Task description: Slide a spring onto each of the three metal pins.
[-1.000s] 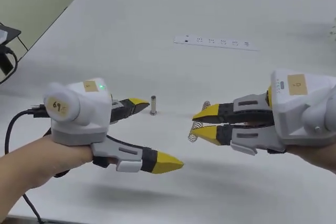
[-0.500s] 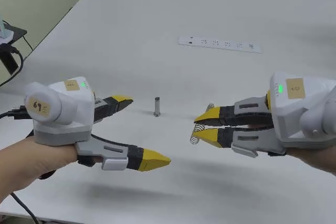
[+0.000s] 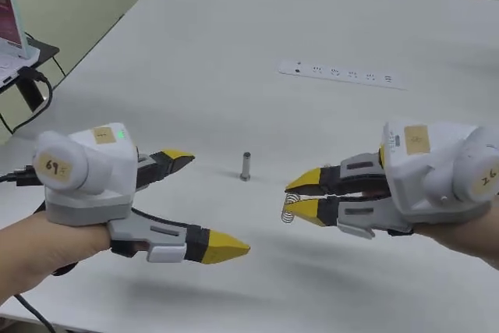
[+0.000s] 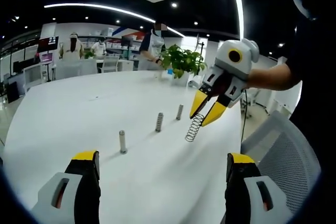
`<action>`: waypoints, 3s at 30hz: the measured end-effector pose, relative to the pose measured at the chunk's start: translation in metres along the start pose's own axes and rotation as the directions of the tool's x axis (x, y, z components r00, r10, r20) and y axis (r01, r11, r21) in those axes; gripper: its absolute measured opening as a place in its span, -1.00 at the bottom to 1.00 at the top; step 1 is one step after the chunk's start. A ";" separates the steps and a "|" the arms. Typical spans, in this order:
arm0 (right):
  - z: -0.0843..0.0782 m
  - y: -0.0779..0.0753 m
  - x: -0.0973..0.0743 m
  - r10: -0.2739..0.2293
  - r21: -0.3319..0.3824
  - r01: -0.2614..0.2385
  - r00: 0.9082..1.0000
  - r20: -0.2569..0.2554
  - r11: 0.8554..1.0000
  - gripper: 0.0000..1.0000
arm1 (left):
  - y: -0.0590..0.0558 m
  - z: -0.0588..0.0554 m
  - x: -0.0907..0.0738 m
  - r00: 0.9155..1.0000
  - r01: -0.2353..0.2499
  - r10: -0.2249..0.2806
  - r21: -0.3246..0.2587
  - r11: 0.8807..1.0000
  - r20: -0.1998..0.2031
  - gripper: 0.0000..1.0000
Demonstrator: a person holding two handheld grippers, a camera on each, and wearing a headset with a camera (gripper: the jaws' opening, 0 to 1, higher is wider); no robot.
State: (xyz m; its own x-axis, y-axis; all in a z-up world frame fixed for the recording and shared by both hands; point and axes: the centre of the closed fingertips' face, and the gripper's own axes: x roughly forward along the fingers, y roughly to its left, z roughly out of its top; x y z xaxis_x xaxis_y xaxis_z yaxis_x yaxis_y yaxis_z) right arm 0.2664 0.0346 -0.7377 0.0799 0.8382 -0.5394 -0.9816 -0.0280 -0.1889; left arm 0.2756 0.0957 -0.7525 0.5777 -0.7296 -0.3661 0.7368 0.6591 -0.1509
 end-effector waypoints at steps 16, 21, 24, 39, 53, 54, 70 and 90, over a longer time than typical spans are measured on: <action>0.014 -0.029 0.030 -0.016 -0.024 0.017 1.000 0.007 1.000 -0.85 | 0.004 -0.007 -0.007 1.000 -0.024 0.024 -0.015 1.000 0.000 0.96; 0.018 -0.050 0.036 -0.053 -0.011 0.053 0.998 0.021 0.999 -0.85 | 0.004 -0.008 -0.008 1.000 -0.026 0.026 -0.011 1.000 -0.004 0.96; 0.020 -0.061 0.040 -0.072 -0.005 0.072 0.997 0.022 0.997 -0.85 | 0.006 -0.007 -0.008 1.000 -0.029 0.029 -0.014 0.999 0.000 0.96; 0.018 -0.098 0.056 -0.141 0.095 0.141 0.990 -0.002 0.985 -0.85 | 0.004 -0.003 -0.010 1.000 -0.024 0.024 -0.020 1.000 0.017 0.96; 0.016 -0.104 0.065 -0.144 0.140 0.143 0.990 -0.004 0.980 -0.85 | 0.006 -0.007 -0.012 0.999 -0.030 0.030 -0.024 0.999 0.011 0.96; 0.015 -0.104 0.065 -0.144 0.139 0.144 0.990 -0.007 0.980 -0.85 | 0.006 -0.007 -0.012 0.999 -0.030 0.030 -0.025 0.999 0.011 0.96; 0.010 -0.103 0.069 -0.135 0.151 0.136 0.991 -0.019 0.979 -0.85 | 0.007 -0.010 -0.014 0.999 -0.033 0.034 -0.032 0.999 0.010 0.96; 0.000 -0.102 0.074 -0.120 0.158 0.125 0.992 -0.038 0.980 -0.85 | 0.006 -0.011 -0.013 0.999 -0.032 0.032 -0.037 0.999 0.001 0.96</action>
State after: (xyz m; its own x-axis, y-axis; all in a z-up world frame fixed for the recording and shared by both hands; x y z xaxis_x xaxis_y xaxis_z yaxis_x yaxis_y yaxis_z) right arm 0.3723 0.0994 -0.7578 0.2039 0.8143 -0.5435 -0.9789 0.1632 -0.1227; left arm 0.2690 0.1112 -0.7586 0.6012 -0.7084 -0.3697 0.7046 0.6882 -0.1729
